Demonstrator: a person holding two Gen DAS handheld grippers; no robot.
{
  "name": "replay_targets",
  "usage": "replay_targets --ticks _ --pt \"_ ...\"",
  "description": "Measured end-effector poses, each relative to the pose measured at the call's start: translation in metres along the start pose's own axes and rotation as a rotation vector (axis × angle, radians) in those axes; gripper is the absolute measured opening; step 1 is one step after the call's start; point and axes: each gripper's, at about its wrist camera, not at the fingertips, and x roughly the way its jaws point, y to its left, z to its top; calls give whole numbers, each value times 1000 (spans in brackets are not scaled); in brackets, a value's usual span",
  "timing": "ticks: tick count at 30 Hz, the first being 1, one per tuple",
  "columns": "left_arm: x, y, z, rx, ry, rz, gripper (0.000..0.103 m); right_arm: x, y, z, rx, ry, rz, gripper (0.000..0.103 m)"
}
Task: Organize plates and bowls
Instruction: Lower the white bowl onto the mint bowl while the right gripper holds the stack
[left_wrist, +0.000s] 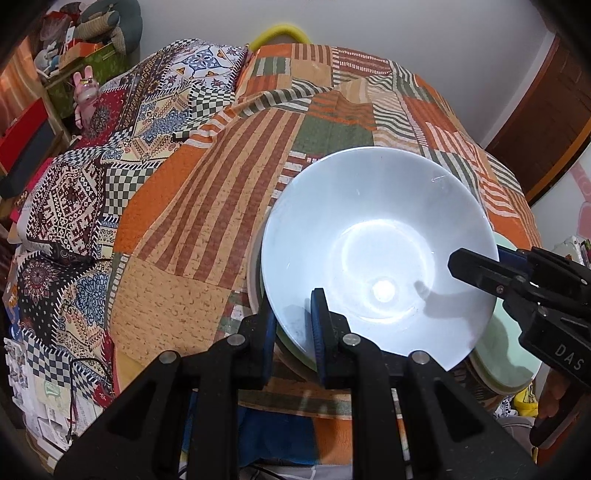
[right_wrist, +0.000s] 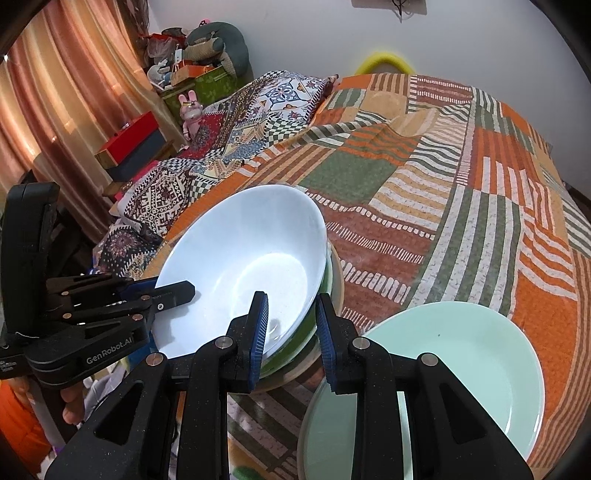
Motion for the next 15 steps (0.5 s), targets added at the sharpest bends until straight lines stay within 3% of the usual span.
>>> replay_targets --ticks 15 --pt "2 4 1 -10 -11 11 18 3 0 -1 -26 2 -33 27"
